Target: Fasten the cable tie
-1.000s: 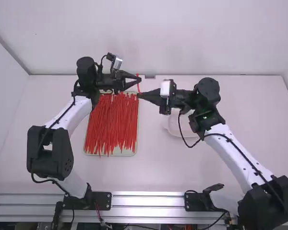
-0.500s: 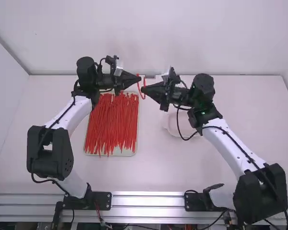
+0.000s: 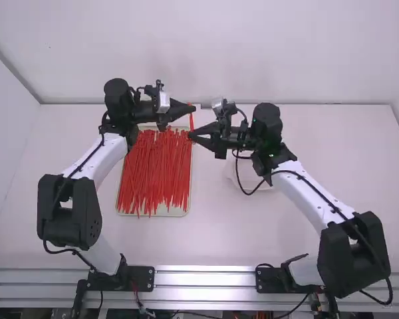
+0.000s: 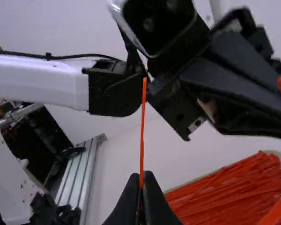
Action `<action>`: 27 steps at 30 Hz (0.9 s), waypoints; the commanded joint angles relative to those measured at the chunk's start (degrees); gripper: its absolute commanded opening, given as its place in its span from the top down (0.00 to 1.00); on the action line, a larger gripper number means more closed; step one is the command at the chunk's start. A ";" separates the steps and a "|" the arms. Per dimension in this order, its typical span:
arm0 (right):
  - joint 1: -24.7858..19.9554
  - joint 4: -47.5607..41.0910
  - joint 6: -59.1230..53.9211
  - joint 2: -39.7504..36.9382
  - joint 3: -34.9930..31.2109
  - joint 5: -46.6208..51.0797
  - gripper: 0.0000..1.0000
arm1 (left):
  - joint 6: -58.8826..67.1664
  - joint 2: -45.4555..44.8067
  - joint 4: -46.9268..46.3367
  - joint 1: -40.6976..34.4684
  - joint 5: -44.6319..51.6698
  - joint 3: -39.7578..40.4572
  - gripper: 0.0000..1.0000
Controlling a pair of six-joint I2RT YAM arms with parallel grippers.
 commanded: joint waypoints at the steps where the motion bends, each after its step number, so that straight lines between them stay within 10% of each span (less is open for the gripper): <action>1: -0.22 0.59 3.21 0.52 -0.17 -0.52 1.00 | 4.57 -0.52 1.66 0.00 3.96 1.38 0.98; 27: 1.27 0.17 7.61 0.50 -0.17 2.82 1.00 | 8.96 -0.52 14.78 0.70 10.75 1.38 0.98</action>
